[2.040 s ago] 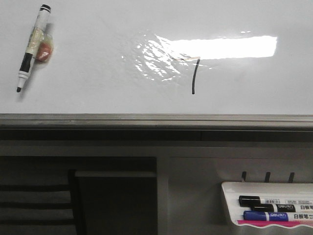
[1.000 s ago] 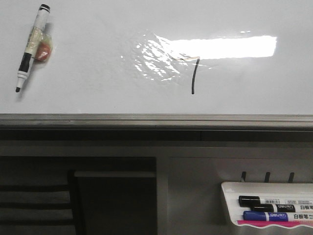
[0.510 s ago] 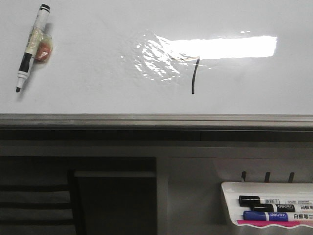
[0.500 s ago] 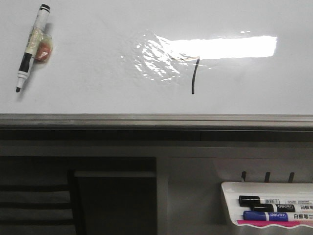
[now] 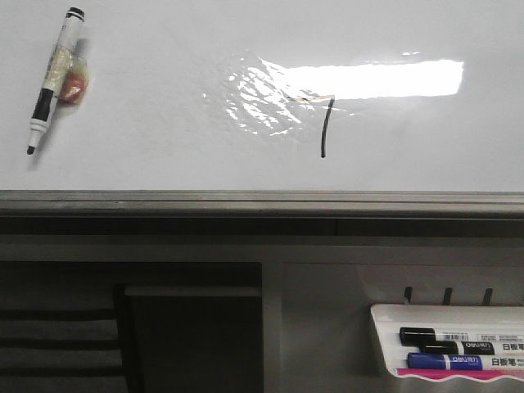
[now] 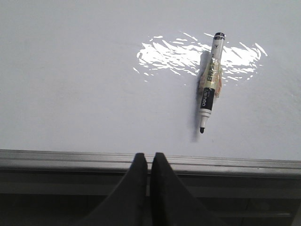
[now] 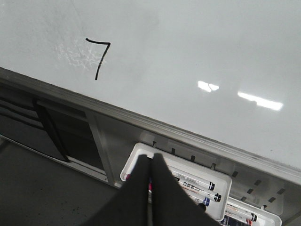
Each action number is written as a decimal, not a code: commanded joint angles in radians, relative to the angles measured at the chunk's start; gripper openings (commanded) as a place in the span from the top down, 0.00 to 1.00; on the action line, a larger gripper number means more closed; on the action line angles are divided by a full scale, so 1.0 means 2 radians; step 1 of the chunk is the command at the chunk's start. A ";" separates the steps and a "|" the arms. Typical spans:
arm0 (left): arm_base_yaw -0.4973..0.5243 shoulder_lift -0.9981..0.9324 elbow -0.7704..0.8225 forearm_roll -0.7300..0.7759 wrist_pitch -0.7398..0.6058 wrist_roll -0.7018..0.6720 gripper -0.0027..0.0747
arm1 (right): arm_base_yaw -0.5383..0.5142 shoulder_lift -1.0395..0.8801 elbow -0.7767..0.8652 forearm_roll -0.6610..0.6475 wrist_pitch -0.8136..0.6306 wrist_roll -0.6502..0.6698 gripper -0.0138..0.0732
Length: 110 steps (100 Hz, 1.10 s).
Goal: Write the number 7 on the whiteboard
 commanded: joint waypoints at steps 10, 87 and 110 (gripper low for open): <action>0.001 -0.015 0.016 -0.006 -0.037 -0.002 0.99 | -0.002 0.004 -0.012 0.000 -0.036 -0.001 0.92; 0.001 -0.015 0.016 -0.006 -0.037 -0.002 0.99 | -0.101 -0.171 0.247 -0.012 -0.302 -0.001 0.92; 0.001 -0.015 0.016 -0.006 -0.037 -0.002 0.99 | -0.115 -0.200 0.349 0.009 -0.416 -0.001 0.92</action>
